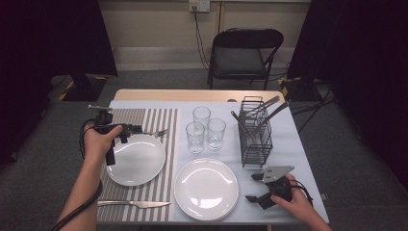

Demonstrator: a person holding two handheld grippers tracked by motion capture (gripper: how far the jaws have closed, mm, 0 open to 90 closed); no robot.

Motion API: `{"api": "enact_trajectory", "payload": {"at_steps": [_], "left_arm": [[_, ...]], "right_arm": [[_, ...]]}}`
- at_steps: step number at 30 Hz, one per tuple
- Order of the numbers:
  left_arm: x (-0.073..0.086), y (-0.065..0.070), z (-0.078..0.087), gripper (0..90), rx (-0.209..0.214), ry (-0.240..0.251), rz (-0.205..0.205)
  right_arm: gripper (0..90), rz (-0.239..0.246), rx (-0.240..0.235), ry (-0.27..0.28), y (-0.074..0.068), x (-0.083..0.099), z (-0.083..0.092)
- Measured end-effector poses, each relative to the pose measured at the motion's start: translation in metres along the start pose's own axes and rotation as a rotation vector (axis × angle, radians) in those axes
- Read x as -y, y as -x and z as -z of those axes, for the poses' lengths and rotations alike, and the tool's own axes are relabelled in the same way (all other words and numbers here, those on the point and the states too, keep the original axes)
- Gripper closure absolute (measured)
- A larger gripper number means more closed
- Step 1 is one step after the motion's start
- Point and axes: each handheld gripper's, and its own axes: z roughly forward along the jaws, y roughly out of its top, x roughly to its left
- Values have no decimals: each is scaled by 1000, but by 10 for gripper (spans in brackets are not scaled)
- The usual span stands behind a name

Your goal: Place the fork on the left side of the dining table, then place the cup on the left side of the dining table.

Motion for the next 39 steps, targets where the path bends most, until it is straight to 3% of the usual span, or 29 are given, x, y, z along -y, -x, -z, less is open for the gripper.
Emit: {"api": "enact_trajectory", "payload": {"at_steps": [9, 19, 39], "left_arm": [[4, 10, -4, 303, 35, -20, -21], [8, 17, -7, 300, 36, -39, -58], [12, 30, -19, 291, 64, -71, -76]], "right_arm": [[185, 1, -1, 0, 0, 0, 0], [185, 1, -1, 0, 0, 0, 0], [185, 1, -1, 0, 0, 0, 0]]}}
